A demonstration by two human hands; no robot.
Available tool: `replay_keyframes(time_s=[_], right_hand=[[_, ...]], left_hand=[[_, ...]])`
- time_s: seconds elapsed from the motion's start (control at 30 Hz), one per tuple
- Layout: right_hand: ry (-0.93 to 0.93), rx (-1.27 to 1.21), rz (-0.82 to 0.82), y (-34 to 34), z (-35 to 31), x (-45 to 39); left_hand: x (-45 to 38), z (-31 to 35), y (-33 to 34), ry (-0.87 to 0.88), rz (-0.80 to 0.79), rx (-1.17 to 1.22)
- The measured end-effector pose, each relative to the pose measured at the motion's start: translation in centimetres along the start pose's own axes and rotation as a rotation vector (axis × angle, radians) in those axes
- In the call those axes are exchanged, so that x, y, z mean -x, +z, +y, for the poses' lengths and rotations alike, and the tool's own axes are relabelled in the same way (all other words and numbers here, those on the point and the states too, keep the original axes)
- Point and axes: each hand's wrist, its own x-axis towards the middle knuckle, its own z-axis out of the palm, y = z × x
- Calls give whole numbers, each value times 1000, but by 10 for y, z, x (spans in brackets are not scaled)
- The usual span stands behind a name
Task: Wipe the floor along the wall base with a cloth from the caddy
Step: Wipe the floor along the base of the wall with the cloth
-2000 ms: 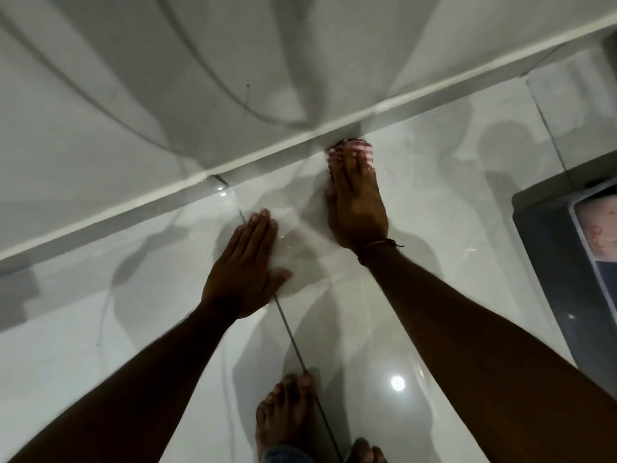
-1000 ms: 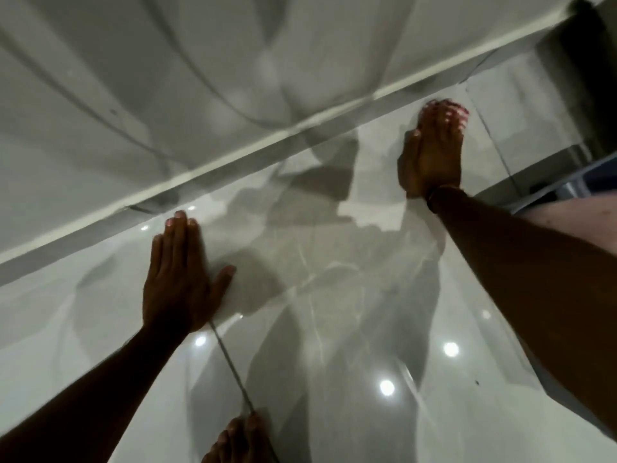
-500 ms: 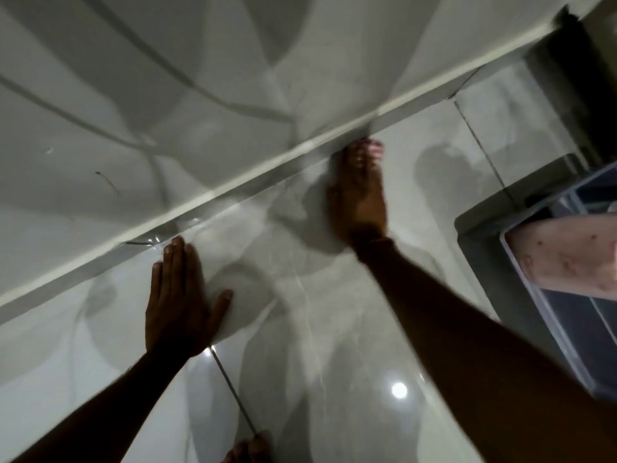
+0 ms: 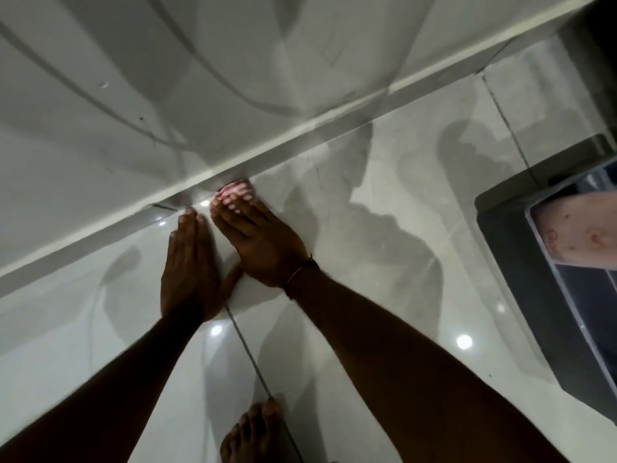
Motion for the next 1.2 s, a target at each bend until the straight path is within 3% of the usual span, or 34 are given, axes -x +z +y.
replay_keyframes(time_s=[0.1, 0.2, 0.37, 0.5, 0.83, 0.97, 1.2], right_hand=[[-106, -14, 27, -17, 45, 4], [-93, 47, 97, -42, 123, 27], [174, 138, 169, -94, 233, 77], [346, 88, 198, -115, 270, 93], [675, 55, 255, -135, 297, 90], [920, 111, 272, -129, 282, 61], [673, 73, 246, -56, 156, 35]], left_hand=[[-2, 4, -3, -20, 5, 1], [-2, 4, -2, -11, 8, -6], [-2, 5, -3, -12, -12, -9], [-3, 5, -2, -17, -22, -10], [-4, 3, 2, -6, -19, -17], [-4, 3, -1, 5, -6, -6], [-5, -7, -4, 54, 1, -20]])
